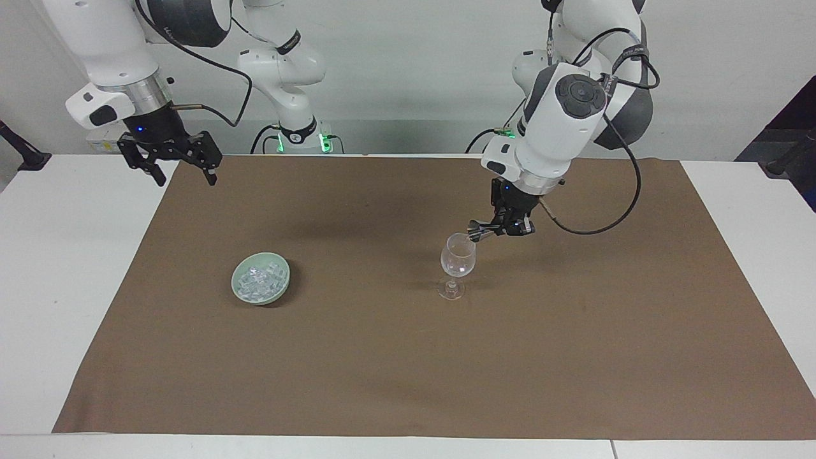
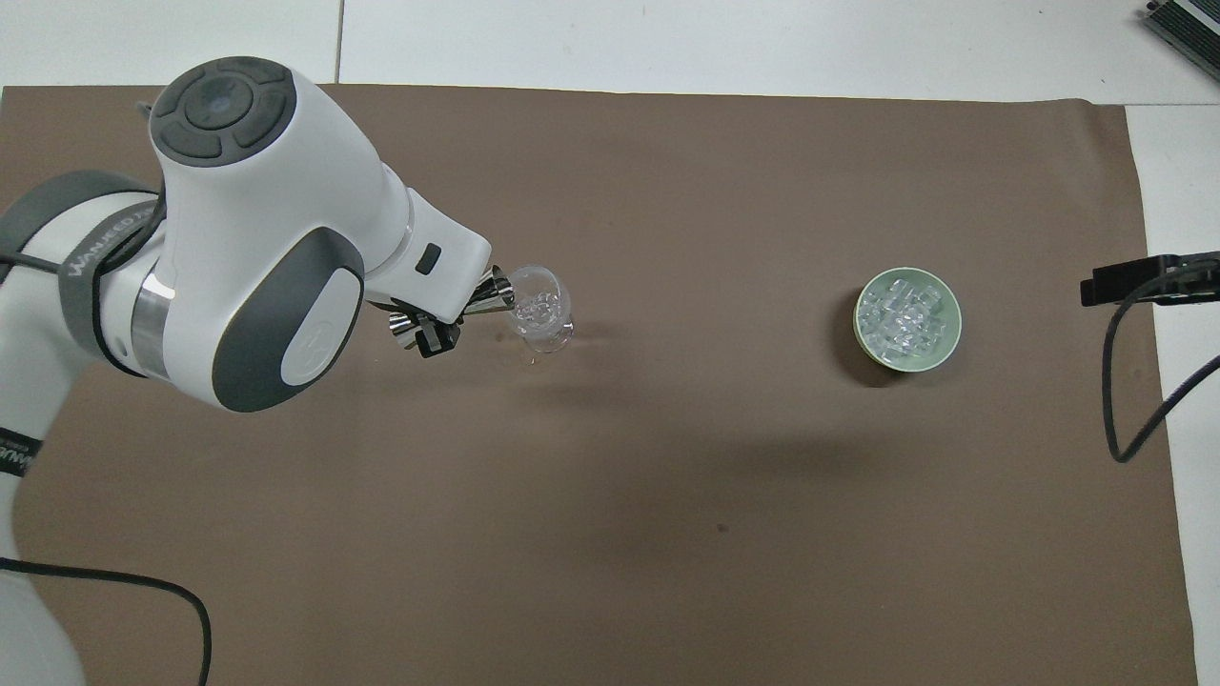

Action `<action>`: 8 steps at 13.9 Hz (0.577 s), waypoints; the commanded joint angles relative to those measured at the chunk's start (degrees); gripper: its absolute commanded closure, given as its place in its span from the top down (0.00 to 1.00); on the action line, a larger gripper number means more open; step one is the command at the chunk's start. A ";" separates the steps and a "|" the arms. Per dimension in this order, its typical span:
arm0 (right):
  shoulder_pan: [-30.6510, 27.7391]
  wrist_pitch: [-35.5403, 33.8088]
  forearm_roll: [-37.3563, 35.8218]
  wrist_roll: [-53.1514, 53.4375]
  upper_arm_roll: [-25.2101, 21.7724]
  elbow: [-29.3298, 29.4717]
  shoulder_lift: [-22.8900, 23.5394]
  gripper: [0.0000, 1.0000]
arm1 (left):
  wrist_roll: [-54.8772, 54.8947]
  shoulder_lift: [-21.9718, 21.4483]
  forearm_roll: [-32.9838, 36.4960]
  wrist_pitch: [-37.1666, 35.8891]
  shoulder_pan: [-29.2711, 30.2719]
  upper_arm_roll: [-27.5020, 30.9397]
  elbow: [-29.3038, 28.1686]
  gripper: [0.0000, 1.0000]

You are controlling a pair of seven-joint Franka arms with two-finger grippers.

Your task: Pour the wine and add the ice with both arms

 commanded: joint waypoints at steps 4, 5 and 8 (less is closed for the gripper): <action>0.01 0.27 0.45 1.08 -0.05 -0.52 -0.78 1.00 | -5.07 0.64 3.27 -2.05 -3.11 1.24 2.42 0.00; 0.09 0.27 0.45 1.08 -0.05 -0.52 -0.78 1.00 | -5.24 0.99 3.45 -3.10 -3.19 1.24 3.13 0.00; 0.01 0.27 0.45 1.08 -0.05 -0.52 -0.78 1.00 | -6.74 2.31 6.08 -5.39 -4.07 1.33 5.68 0.00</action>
